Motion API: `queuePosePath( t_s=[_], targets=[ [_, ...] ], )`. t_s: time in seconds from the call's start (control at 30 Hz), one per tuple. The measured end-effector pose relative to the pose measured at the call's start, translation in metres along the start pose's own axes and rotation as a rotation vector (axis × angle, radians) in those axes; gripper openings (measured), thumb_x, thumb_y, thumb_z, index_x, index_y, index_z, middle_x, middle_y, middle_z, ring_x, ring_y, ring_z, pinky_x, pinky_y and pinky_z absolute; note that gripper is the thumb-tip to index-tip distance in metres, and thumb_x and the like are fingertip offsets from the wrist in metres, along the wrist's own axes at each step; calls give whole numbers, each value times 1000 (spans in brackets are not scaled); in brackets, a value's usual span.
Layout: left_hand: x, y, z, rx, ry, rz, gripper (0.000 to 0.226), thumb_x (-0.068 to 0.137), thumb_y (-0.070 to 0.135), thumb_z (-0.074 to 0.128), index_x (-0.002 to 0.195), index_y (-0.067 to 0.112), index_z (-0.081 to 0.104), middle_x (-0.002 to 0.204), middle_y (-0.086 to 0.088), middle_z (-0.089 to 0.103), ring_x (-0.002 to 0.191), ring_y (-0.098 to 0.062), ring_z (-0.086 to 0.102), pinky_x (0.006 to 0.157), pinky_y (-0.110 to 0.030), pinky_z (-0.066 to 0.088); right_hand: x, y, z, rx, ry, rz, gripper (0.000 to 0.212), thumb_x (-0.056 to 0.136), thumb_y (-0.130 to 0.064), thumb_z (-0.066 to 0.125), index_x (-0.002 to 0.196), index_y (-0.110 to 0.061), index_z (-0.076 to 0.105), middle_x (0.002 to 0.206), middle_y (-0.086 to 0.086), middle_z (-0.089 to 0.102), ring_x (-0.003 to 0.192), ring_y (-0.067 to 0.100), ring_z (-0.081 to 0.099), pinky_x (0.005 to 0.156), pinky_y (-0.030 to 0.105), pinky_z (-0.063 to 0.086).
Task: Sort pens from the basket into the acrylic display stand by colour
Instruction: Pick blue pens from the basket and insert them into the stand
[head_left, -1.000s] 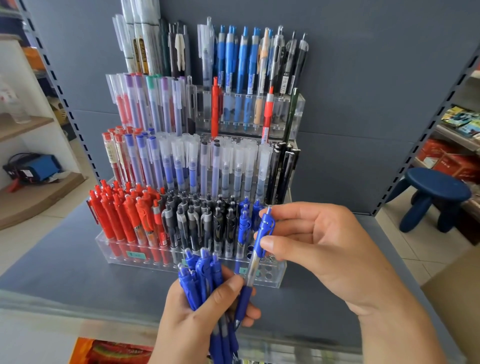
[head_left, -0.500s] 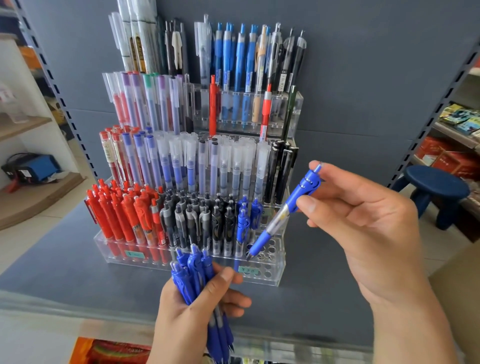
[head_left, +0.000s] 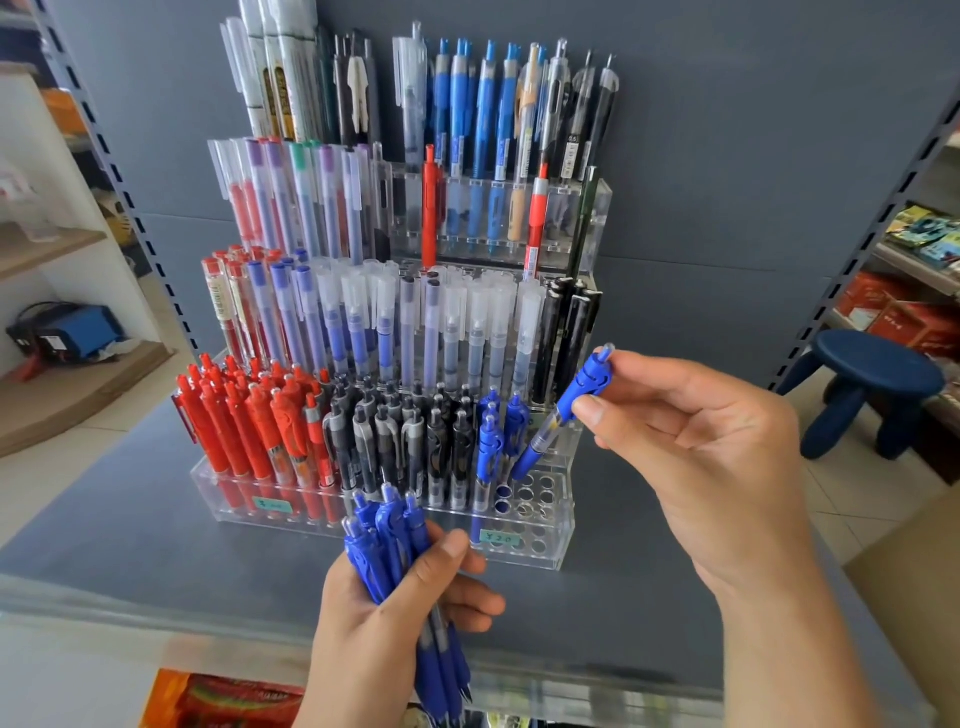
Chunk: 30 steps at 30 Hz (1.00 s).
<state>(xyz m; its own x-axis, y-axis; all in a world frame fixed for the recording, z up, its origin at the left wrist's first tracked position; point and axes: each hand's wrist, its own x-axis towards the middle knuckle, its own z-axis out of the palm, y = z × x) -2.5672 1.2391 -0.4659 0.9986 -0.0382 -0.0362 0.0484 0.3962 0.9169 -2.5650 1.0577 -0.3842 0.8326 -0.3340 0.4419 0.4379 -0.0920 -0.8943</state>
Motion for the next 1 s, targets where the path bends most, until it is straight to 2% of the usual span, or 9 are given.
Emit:
queuePosePath(
  t_s=[0.07, 0.2, 0.4, 0.63, 0.77, 0.9, 1.0],
  targets=[
    [0, 1, 0, 6, -14, 2, 6, 65, 12, 73, 63, 8, 68, 67, -25, 66, 48, -40, 65, 41, -34, 52, 0, 1, 1, 0, -10, 6, 26, 67, -15, 81, 91, -26, 80, 83, 3, 80, 76, 18, 77, 69, 24, 58],
    [0, 1, -1, 14, -32, 12, 5, 66, 14, 73, 62, 14, 70, 68, -22, 67, 50, -40, 66, 43, -34, 52, 1, 5, 3, -17, -28, 13, 28, 71, -6, 82, 88, -28, 81, 82, 1, 79, 73, 16, 76, 70, 22, 57],
    [0, 0, 0, 14, -33, 21, 6, 68, 14, 70, 62, 16, 71, 67, -22, 67, 51, -40, 66, 44, -34, 52, 1, 9, 5, -66, -52, 26, 34, 75, 3, 82, 92, -27, 78, 82, -2, 80, 76, 15, 77, 70, 21, 57],
    [0, 0, -1, 13, -39, 16, 5, 68, 14, 70, 63, 15, 70, 68, -22, 67, 51, -40, 67, 44, -35, 53, 1, 13, 8, -100, -68, 52, 31, 77, 1, 83, 94, -25, 78, 83, -3, 80, 78, 17, 77, 71, 21, 58],
    [0, -1, -2, 11, -47, 9, 5, 68, 14, 72, 64, 13, 70, 68, -23, 67, 52, -41, 67, 44, -35, 53, 1, 14, 10, -110, -77, 44, 31, 79, -3, 82, 96, -28, 78, 84, -6, 80, 79, 13, 77, 72, 20, 58],
    [1, -2, -4, 21, -52, 7, 19, 59, 21, 83, 67, 11, 69, 70, -25, 67, 53, -43, 67, 45, -35, 53, 1, 17, 11, -119, -75, 20, 31, 80, -3, 82, 98, -28, 78, 86, -6, 80, 79, 13, 77, 74, 21, 58],
    [1, -3, -5, 13, -41, 10, 13, 66, 15, 78, 69, 8, 68, 69, -26, 66, 53, -43, 67, 44, -36, 53, 1, 19, 13, -122, -85, 22, 31, 80, -2, 82, 96, -28, 78, 85, -6, 79, 78, 13, 77, 74, 21, 58]
  ],
)
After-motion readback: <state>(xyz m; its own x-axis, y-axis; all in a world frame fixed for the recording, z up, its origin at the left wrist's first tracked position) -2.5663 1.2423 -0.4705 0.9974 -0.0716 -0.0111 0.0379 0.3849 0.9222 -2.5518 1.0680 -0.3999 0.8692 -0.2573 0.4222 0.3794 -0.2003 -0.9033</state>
